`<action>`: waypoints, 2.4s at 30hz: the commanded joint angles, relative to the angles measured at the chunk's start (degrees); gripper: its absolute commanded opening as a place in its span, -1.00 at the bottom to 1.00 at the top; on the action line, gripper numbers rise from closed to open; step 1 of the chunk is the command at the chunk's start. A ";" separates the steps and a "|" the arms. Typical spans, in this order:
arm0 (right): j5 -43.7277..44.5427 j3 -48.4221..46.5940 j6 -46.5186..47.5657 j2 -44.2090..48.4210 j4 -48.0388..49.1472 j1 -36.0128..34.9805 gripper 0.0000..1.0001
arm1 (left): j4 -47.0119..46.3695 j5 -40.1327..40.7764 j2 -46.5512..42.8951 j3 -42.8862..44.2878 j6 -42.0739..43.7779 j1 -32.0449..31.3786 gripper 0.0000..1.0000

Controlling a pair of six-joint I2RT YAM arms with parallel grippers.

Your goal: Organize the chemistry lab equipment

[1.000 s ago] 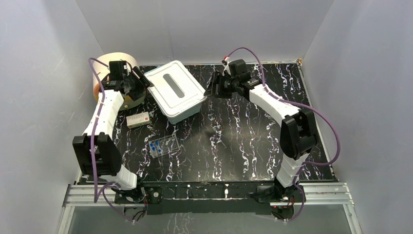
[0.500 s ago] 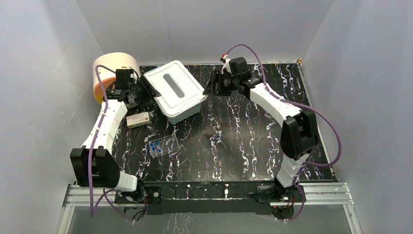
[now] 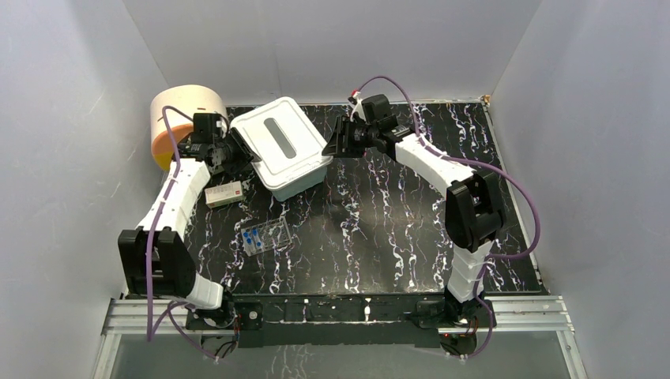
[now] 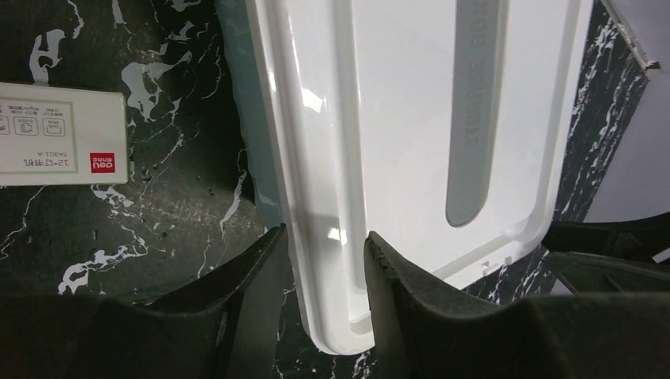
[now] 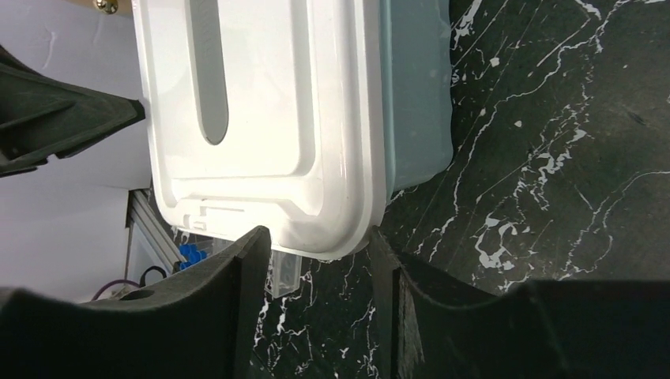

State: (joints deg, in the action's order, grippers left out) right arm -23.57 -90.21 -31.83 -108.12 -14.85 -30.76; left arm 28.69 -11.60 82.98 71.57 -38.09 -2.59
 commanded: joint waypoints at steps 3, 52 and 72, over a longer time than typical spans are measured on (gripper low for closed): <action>-1.68 -2.13 -1.82 0.53 3.15 -0.48 0.13 | -1.15 3.81 2.21 -0.14 2.69 -0.22 -0.23; 11.26 -7.12 4.57 -0.17 -6.24 -3.97 0.04 | 2.43 10.94 4.56 3.75 10.86 -0.24 -0.52; 11.58 -11.00 8.38 -6.55 -7.14 -4.56 -0.08 | 0.52 9.86 6.46 3.52 11.79 -0.23 -0.42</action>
State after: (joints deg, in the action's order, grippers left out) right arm -13.02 -98.06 -25.34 -111.68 -21.91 -34.52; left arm 29.39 -1.26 88.66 75.75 -27.40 -2.79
